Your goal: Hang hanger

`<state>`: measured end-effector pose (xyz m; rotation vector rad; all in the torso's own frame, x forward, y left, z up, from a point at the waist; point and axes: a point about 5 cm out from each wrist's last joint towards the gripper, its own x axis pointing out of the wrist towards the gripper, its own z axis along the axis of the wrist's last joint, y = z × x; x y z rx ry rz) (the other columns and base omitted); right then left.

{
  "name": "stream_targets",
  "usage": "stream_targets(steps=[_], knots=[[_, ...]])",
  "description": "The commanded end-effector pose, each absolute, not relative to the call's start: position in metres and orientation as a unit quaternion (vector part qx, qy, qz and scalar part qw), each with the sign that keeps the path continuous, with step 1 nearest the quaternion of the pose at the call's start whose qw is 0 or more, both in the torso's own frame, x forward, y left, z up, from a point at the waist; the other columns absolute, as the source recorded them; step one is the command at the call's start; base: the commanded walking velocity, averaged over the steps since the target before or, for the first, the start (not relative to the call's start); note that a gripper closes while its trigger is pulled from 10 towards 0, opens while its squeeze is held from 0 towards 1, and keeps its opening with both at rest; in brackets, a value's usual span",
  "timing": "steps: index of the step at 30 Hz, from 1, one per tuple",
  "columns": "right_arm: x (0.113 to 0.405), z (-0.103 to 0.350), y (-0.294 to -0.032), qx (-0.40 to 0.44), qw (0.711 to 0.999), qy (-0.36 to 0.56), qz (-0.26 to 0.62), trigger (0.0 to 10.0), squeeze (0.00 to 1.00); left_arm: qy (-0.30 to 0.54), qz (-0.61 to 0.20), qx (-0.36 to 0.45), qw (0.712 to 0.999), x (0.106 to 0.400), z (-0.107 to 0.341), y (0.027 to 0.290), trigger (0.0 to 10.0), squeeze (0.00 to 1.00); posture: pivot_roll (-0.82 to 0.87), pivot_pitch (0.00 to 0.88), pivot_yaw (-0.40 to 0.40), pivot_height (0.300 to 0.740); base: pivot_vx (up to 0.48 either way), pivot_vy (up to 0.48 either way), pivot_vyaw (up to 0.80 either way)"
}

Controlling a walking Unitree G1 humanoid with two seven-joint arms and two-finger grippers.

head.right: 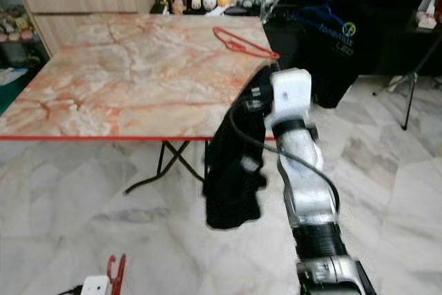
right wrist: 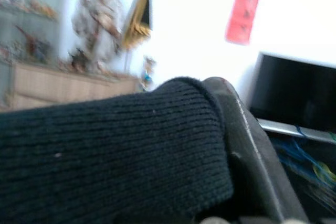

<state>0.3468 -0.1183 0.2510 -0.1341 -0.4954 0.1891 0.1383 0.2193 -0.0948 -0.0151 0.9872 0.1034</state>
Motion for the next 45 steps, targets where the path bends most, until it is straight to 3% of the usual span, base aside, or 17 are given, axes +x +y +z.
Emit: stream_targets(steps=[1, 11, 15, 24, 28, 41, 45], knots=[[0.349, 0.256, -0.122, -0.065, 0.961, -0.254, 0.089, 10.0, 0.00, 0.481, 0.053, -0.015, 0.875, 0.134, -0.097, 0.217, 10.0, 0.00, 0.00, 0.000, -0.015, 0.740, 0.368, 0.000, 0.00], [0.371, 0.298, -0.104, -0.065, 0.952, -0.279, 0.108, 10.0, 0.00, 0.489, 0.056, -0.021, 0.870, 0.129, -0.099, 0.214, 10.0, 0.00, -0.01, 0.000, -0.016, 0.740, 0.368, 0.000, 0.00], [0.385, 0.302, -0.104, 0.000, 0.965, -0.243, 0.101, 10.0, 0.00, 0.487, 0.050, -0.025, 0.872, 0.135, -0.100, 0.201, 10.0, 0.00, -0.01, 0.000, -0.017, 0.740, 0.359, 0.000, 0.00], [0.399, 0.320, -0.104, 0.020, 0.966, -0.237, 0.098, 10.0, 0.00, 0.480, 0.037, -0.036, 0.876, 0.153, -0.099, 0.151, 10.0, 0.00, -0.02, 0.000, -0.021, 0.740, 0.352, 0.000, 0.00], [0.401, 0.328, -0.098, -0.005, 0.963, -0.248, 0.108, 10.0, 0.00, 0.483, 0.046, -0.033, 0.874, 0.145, -0.100, 0.169, 10.0, 0.00, -0.02, 0.000, -0.023, 0.740, 0.346, 0.000, 0.00], [0.410, 0.317, -0.091, -0.024, 0.969, -0.205, 0.136, 10.0, 0.00, 0.483, 0.049, -0.038, 0.874, 0.143, -0.101, 0.174, 10.0, 0.00, -0.02, 0.000, -0.027, 0.740, 0.277, 0.000, 0.00], [0.409, 0.292, -0.082, -0.032, 0.973, -0.165, 0.157, 10.0, 0.00, 0.486, 0.041, -0.041, 0.872, 0.142, -0.102, 0.167, 10.0, 0.00, -0.02, 0.000, -0.030, 0.740, 0.000, 0.000, 0.00]])
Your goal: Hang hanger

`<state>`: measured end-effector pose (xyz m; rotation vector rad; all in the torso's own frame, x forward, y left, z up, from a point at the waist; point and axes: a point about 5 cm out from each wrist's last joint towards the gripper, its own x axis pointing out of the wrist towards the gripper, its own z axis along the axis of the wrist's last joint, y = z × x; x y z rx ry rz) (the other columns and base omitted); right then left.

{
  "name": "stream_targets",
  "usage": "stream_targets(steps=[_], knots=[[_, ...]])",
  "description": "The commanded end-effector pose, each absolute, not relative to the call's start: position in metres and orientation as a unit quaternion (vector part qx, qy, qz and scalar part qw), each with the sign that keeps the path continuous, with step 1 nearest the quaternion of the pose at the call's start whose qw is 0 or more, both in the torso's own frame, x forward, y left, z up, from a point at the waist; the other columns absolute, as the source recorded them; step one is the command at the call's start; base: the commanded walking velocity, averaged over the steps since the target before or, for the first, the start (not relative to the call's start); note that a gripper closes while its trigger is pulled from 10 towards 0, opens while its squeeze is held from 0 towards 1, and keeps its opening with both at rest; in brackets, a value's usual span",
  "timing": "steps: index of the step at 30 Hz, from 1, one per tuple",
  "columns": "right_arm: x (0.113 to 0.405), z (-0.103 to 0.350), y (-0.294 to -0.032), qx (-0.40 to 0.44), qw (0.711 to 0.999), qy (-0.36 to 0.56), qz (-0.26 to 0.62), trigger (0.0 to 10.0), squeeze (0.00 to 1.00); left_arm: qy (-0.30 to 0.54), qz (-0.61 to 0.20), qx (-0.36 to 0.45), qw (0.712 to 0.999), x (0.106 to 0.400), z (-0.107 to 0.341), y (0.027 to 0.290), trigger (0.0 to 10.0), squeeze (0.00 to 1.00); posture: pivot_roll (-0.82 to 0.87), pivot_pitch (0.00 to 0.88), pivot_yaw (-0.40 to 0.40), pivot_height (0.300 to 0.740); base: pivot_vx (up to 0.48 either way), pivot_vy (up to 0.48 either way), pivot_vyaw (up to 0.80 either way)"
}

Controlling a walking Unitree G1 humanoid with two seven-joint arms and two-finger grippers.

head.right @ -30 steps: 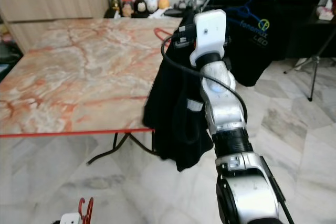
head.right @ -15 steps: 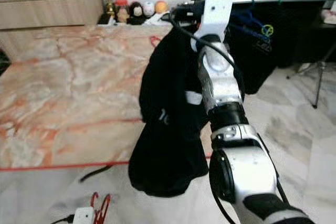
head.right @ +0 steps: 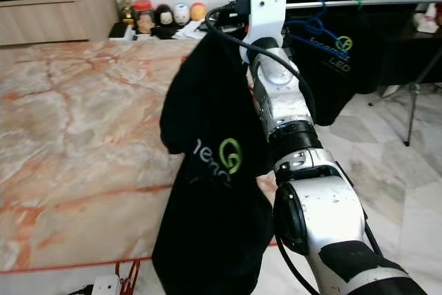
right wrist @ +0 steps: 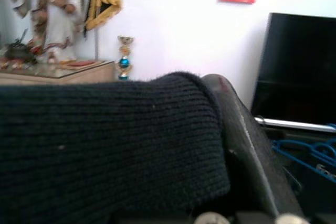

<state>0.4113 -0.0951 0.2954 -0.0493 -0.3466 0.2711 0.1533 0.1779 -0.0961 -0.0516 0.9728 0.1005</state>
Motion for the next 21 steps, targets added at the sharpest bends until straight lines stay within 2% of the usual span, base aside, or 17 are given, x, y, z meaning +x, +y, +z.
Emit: stream_targets(steps=[1, 5, 7, 10, 21], knots=[[0.408, 0.280, -0.081, -0.034, 0.975, -0.147, 0.161, 10.0, 0.00, 0.488, 0.036, -0.039, 0.871, 0.141, -0.102, 0.163, 10.0, 0.00, -0.02, 0.000, -0.030, 0.740, 0.000, 0.000, 0.00], [0.402, 0.246, -0.080, -0.040, 0.979, -0.096, 0.173, 10.0, 0.00, 0.491, 0.025, -0.035, 0.870, 0.141, -0.103, 0.154, 10.0, 0.00, -0.02, 0.000, -0.033, 0.740, 0.000, 0.000, 0.00], [0.396, 0.232, -0.082, -0.048, 0.979, -0.078, 0.182, 10.0, 0.00, 0.492, 0.028, -0.036, 0.870, 0.139, -0.103, 0.165, 10.0, 0.00, -0.02, 0.000, -0.035, 0.740, 0.000, 0.000, 0.00], [0.388, 0.218, -0.086, -0.059, 0.978, -0.059, 0.191, 10.0, 0.00, 0.493, 0.029, -0.036, 0.869, 0.137, -0.103, 0.169, 10.0, 0.00, -0.01, 0.000, -0.038, 0.740, 0.000, 0.000, 0.00], [0.342, 0.174, -0.135, -0.076, 0.987, 0.035, 0.137, 10.0, 0.00, 0.497, 0.023, -0.031, 0.867, 0.132, -0.104, 0.181, 10.0, 0.00, -0.02, 0.000, -0.039, 0.740, 0.000, 0.000, 0.00]])
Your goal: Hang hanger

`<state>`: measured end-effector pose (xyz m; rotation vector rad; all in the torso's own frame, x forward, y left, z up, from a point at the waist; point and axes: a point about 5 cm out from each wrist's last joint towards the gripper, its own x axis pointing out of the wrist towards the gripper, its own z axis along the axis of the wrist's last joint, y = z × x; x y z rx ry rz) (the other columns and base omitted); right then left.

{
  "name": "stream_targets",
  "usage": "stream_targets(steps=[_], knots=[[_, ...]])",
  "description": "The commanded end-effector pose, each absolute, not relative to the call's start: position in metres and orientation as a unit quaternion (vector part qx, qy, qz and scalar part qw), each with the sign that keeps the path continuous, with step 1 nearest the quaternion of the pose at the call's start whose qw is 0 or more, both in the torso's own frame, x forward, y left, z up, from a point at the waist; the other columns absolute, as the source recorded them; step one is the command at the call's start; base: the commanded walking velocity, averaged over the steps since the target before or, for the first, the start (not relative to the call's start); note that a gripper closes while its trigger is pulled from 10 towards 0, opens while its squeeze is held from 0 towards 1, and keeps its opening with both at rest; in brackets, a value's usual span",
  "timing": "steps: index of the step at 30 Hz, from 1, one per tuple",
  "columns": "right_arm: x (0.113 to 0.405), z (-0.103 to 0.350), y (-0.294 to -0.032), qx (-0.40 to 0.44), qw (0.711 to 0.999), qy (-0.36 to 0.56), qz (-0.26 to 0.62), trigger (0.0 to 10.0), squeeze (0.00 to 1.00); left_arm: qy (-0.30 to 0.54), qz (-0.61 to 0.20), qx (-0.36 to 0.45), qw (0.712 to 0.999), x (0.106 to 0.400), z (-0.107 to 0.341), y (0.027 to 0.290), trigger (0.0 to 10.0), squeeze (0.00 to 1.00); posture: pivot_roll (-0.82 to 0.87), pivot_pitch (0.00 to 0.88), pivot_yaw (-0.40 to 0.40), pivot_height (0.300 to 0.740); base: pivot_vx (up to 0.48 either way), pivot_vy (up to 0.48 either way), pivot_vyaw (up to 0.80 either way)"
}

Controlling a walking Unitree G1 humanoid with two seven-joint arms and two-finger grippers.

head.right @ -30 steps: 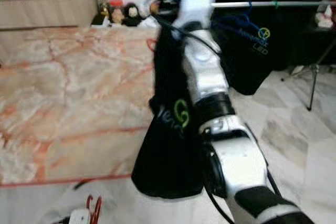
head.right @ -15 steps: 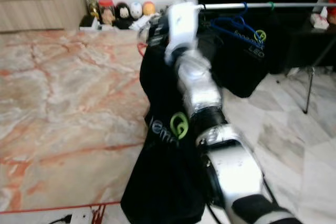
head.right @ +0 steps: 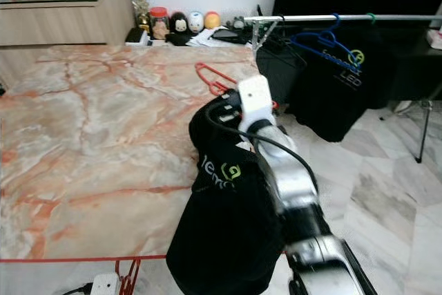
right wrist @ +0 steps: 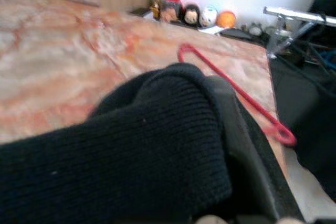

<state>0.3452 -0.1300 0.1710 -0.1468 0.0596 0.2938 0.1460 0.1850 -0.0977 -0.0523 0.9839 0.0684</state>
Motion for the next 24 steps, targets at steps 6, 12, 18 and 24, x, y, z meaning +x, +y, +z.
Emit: stream_targets(steps=[6, 12, 18, 24], knots=[[0.313, 0.145, -0.151, -0.088, 0.983, 0.094, 0.130, 10.0, 0.00, 0.494, 0.020, -0.029, 0.869, 0.138, -0.102, 0.184, 10.0, 0.00, -0.02, 0.000, -0.041, 0.740, 0.000, 0.000, 0.00], [0.297, 0.141, -0.157, -0.092, 0.981, 0.115, 0.126, 10.0, 0.00, 0.495, 0.018, -0.028, 0.868, 0.135, -0.102, 0.186, 10.0, 0.00, -0.03, 0.000, -0.038, 0.740, 0.000, 0.000, 0.00], [0.298, 0.148, -0.150, -0.087, 0.981, 0.108, 0.136, 10.0, 0.80, 0.494, 0.015, -0.025, 0.869, 0.135, -0.102, 0.188, 10.0, 0.00, -0.02, 0.000, -0.041, 0.740, 0.000, 0.000, 0.00], [0.296, 0.149, -0.147, -0.085, 0.980, 0.114, 0.137, 10.0, 0.81, 0.495, 0.016, -0.024, 0.868, 0.135, -0.102, 0.188, 10.0, 0.00, -0.02, 0.000, -0.045, 0.740, 0.000, 0.000, 0.00]])
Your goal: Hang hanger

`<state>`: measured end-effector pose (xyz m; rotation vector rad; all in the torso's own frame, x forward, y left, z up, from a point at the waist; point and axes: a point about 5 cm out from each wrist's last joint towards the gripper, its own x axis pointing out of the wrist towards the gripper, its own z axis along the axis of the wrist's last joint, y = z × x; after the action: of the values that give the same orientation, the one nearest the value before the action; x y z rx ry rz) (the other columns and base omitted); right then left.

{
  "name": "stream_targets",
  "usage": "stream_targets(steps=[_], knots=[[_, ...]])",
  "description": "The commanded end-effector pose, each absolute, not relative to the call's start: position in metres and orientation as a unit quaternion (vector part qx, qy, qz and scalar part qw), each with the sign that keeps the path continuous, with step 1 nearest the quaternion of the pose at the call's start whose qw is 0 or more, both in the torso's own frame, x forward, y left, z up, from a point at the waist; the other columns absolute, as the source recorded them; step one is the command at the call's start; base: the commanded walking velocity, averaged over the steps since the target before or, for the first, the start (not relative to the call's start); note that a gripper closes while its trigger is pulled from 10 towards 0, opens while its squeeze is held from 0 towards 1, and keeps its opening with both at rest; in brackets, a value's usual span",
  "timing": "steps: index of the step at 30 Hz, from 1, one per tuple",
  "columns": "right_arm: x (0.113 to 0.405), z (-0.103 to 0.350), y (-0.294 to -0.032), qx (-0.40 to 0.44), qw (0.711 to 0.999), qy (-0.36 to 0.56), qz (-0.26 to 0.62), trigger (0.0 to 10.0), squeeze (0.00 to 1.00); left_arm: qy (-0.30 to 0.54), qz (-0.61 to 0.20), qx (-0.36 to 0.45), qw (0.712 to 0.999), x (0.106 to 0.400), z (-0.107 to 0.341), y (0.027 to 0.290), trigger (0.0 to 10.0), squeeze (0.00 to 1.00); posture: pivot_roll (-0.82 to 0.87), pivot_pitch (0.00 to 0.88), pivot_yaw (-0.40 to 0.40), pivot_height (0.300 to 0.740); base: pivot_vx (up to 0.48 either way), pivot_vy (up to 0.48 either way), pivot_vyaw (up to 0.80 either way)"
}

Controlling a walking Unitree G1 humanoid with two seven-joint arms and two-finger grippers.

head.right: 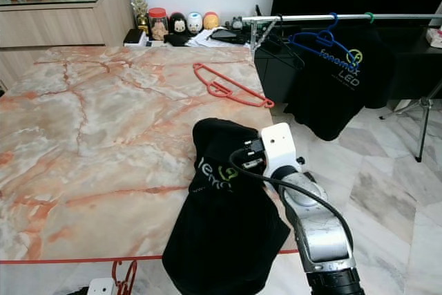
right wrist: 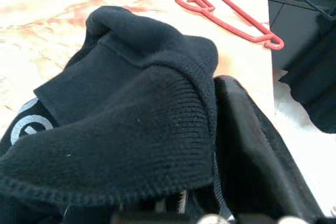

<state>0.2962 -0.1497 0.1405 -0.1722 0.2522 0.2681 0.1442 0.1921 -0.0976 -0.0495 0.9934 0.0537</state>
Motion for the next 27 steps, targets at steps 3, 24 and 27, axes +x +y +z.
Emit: stream_targets(steps=[3, 24, 27], knots=[[0.296, 0.148, -0.147, -0.083, 0.980, 0.117, 0.136, 10.0, 1.00, 0.495, 0.016, -0.024, 0.868, 0.135, -0.102, 0.188, 10.0, 0.00, -0.02, 0.000, -0.045, 0.740, 0.000, 0.000, 0.00], [0.291, 0.138, -0.150, -0.105, 0.972, 0.151, 0.148, 10.0, 0.37, 0.494, 0.013, -0.026, 0.869, 0.138, -0.101, 0.187, 10.0, 0.00, -0.02, 0.000, -0.050, 0.740, 0.000, 0.000, 0.00], [0.291, 0.138, -0.150, -0.108, 0.971, 0.151, 0.151, 10.0, 0.00, 0.493, 0.014, -0.027, 0.870, 0.138, -0.101, 0.187, 10.0, 0.00, -0.02, 0.000, -0.051, 0.740, 0.000, 0.000, 0.00]])
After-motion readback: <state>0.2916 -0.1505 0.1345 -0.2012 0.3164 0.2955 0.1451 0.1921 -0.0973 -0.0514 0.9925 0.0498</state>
